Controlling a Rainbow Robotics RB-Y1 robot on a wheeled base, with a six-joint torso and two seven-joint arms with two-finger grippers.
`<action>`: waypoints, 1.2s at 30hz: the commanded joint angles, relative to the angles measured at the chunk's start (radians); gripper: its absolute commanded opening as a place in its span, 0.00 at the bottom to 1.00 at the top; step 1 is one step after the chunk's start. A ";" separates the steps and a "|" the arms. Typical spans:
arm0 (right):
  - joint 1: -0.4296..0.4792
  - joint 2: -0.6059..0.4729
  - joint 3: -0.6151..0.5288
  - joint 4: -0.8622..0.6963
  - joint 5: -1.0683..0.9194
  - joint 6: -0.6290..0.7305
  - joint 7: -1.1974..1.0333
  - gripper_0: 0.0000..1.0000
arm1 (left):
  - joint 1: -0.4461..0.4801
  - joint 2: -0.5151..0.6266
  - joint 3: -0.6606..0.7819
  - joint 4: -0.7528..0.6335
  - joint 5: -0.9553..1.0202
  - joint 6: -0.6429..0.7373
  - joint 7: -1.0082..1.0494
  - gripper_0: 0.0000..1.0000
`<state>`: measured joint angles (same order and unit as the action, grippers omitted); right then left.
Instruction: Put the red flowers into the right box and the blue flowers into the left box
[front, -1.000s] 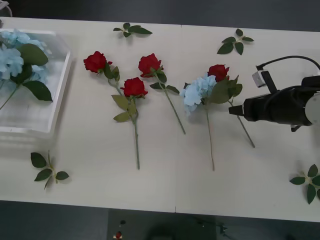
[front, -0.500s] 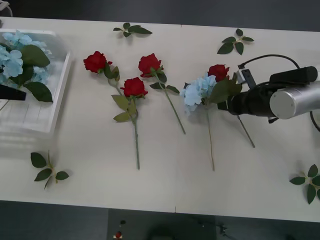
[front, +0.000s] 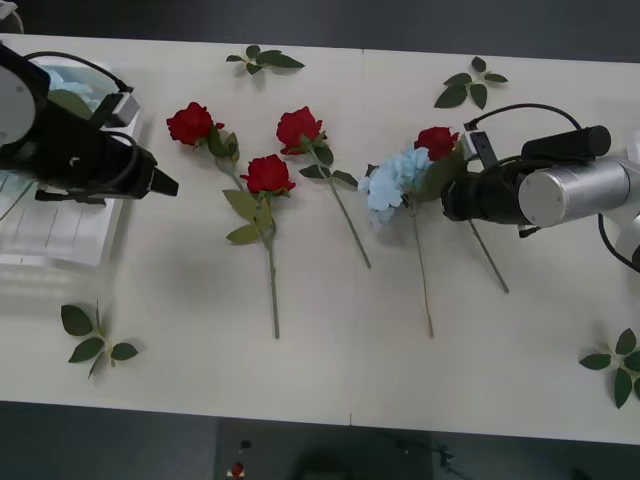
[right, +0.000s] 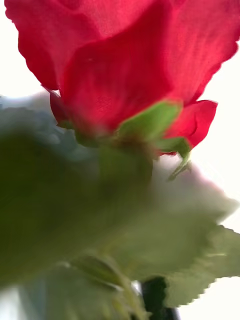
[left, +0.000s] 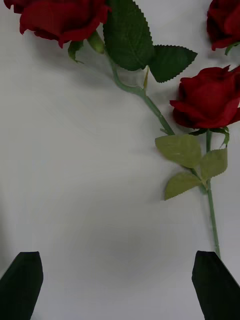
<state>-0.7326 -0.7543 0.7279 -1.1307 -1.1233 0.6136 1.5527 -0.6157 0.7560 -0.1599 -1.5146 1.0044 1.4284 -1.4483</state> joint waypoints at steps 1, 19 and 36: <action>-0.025 -0.008 0.005 -0.009 0.004 -0.008 -0.034 0.00 | -0.049 -0.093 -0.004 -0.052 -0.164 0.043 0.198 0.87; -0.030 -0.379 -0.015 -0.077 -0.039 0.014 -0.055 0.00 | -0.121 -0.287 -0.383 -0.035 -0.761 -0.091 0.758 0.86; -0.019 -0.605 -0.015 0.138 -0.079 0.113 -0.077 0.00 | -0.084 -0.287 -0.437 0.019 -0.837 -0.137 0.822 0.62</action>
<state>-0.7326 -1.3316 0.7274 -1.0397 -1.2040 0.7430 1.5219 -0.7103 0.4663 -0.6196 -1.4882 0.1776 1.2959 -0.6051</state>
